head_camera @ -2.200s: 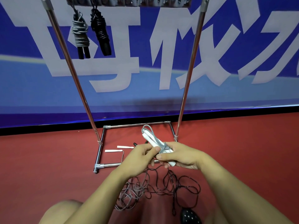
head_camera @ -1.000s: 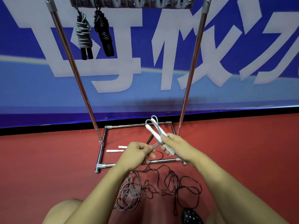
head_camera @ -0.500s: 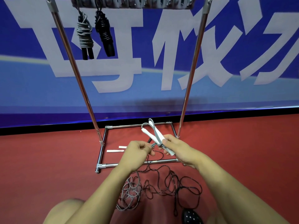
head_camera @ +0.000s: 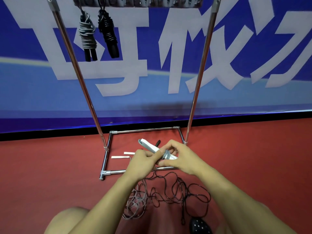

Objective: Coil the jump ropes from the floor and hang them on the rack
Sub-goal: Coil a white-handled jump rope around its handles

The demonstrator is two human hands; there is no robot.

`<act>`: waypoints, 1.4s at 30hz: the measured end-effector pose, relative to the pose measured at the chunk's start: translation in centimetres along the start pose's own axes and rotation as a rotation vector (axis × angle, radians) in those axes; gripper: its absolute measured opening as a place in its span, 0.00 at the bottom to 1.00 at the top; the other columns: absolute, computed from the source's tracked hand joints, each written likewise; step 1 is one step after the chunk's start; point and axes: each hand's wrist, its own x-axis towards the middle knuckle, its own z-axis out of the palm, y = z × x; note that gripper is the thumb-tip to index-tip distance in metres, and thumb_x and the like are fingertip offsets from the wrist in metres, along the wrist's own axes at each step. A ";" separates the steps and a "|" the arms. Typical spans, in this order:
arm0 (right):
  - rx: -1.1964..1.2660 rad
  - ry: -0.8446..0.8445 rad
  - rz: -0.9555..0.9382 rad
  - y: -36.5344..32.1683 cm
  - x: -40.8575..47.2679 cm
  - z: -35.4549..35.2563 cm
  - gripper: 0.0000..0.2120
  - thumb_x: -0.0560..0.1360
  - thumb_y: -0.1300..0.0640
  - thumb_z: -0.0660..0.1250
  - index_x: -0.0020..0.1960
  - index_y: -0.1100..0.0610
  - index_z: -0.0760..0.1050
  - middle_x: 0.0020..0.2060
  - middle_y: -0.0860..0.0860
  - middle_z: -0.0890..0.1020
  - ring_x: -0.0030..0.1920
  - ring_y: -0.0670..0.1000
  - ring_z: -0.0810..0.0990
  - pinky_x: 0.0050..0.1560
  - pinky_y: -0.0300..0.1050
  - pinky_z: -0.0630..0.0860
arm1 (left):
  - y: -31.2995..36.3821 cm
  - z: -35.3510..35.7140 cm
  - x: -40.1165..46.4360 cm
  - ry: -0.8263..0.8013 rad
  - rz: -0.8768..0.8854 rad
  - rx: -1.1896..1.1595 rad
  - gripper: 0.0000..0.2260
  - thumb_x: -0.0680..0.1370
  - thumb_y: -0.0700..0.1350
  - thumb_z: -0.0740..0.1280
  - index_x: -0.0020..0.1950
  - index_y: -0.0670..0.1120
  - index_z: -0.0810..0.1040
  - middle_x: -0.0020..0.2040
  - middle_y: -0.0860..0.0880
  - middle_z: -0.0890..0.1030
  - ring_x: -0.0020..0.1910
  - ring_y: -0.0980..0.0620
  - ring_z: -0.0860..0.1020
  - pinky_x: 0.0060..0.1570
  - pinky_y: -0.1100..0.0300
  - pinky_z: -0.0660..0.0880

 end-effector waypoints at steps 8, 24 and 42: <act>0.075 -0.088 0.127 -0.1 0.2 -0.4 0.30 0.64 0.43 0.81 0.61 0.45 0.71 0.57 0.54 0.81 0.41 0.55 0.84 0.39 0.52 0.83 | 0.2 -0.2 0.0 -0.117 0.055 -0.075 0.19 0.79 0.56 0.71 0.32 0.47 0.82 0.28 0.51 0.75 0.30 0.53 0.67 0.35 0.59 0.64; 0.732 -0.504 0.311 -2.4 -1.6 -1.6 0.11 0.78 0.53 0.71 0.60 0.50 0.84 0.56 0.64 0.81 0.59 0.66 0.83 0.57 0.60 0.82 | 0.9 -0.5 -0.9 -0.335 0.095 -0.139 0.08 0.81 0.42 0.69 0.52 0.40 0.85 0.37 0.44 0.84 0.33 0.54 0.80 0.38 0.65 0.76; 0.518 -0.182 0.215 -0.7 -0.2 -2.4 0.20 0.79 0.51 0.67 0.65 0.64 0.75 0.37 0.53 0.77 0.26 0.46 0.65 0.26 0.38 0.63 | 0.0 0.2 0.4 -0.281 -0.116 -0.276 0.15 0.84 0.48 0.64 0.45 0.39 0.82 0.29 0.47 0.76 0.20 0.56 0.66 0.21 0.65 0.62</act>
